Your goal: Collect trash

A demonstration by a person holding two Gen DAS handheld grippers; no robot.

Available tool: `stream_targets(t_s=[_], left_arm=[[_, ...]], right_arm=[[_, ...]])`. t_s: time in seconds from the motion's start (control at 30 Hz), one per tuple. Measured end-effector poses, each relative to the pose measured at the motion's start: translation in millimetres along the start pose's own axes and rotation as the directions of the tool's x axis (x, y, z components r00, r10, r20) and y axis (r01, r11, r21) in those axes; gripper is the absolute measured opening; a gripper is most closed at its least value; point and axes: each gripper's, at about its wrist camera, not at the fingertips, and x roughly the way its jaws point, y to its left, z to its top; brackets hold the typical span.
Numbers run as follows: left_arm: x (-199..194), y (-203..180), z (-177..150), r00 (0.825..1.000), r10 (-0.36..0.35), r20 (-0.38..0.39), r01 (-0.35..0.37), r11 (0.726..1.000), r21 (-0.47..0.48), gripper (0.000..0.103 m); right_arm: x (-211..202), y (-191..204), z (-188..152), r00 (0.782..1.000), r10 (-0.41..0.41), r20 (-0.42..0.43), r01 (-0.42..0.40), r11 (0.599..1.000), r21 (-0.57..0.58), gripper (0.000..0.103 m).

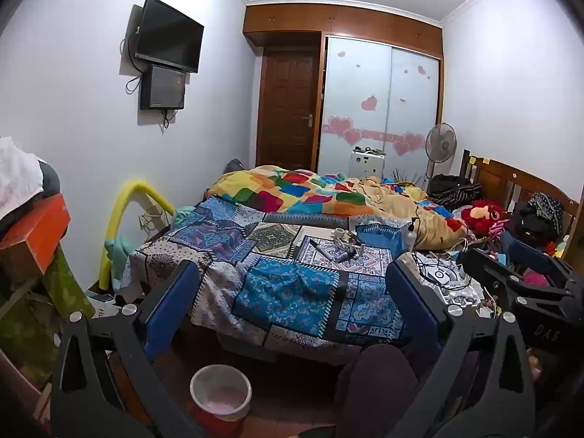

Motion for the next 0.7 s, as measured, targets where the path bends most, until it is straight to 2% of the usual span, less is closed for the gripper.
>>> stream_targets(t_s=[0.7], left_arm=[[3.3, -4.0, 4.1, 1.0, 0.0, -0.004, 0.0, 1.0, 0.019, 0.103]], right_arm=[[-1.0, -2.6, 0.8, 1.0, -0.001, -0.009, 0.001, 1.0, 0.004, 0.103]])
